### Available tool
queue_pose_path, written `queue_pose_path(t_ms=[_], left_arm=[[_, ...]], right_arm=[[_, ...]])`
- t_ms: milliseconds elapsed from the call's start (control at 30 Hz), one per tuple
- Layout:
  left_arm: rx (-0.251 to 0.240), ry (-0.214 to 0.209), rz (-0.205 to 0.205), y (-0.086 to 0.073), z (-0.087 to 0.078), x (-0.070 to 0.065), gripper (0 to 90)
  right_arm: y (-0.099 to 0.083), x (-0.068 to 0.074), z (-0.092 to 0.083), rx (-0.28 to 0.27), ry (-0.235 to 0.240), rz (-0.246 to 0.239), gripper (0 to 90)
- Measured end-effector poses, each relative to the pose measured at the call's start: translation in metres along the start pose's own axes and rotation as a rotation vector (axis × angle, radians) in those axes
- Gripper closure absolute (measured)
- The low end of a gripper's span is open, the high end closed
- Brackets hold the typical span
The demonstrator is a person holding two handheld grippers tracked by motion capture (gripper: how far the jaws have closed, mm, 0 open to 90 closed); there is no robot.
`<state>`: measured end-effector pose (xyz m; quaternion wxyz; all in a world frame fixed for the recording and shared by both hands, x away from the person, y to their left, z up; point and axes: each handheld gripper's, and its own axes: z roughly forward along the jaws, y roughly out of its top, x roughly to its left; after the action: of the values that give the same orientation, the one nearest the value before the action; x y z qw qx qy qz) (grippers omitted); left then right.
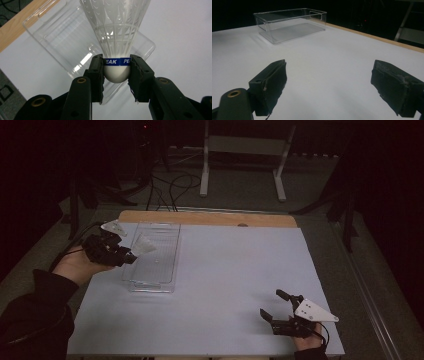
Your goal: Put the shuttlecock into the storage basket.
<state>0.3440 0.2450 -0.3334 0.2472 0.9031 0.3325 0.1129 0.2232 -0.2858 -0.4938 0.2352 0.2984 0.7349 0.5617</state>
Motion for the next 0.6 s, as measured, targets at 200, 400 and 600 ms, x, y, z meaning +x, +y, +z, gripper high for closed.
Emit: queue_pose_path(t_ms=[200,400,600], left_arm=[[-0.001,0.012,-0.019,-0.0072,-0.0060,0.0049,65.7],[-0.009,0.021,-0.022,-0.0089,-0.0105,0.0077,65.7],[-0.008,0.026,-0.006,-0.0085,-0.0063,0.0088,65.7]], right_arm=[[0.0001,0.0001,0.0000,0.000,0.000,0.000,12.8],[0.0002,0.0003,0.0004,0.003,0.001,0.000,12.8],[0.0001,0.0003,0.0004,0.006,0.001,0.001,12.9]])
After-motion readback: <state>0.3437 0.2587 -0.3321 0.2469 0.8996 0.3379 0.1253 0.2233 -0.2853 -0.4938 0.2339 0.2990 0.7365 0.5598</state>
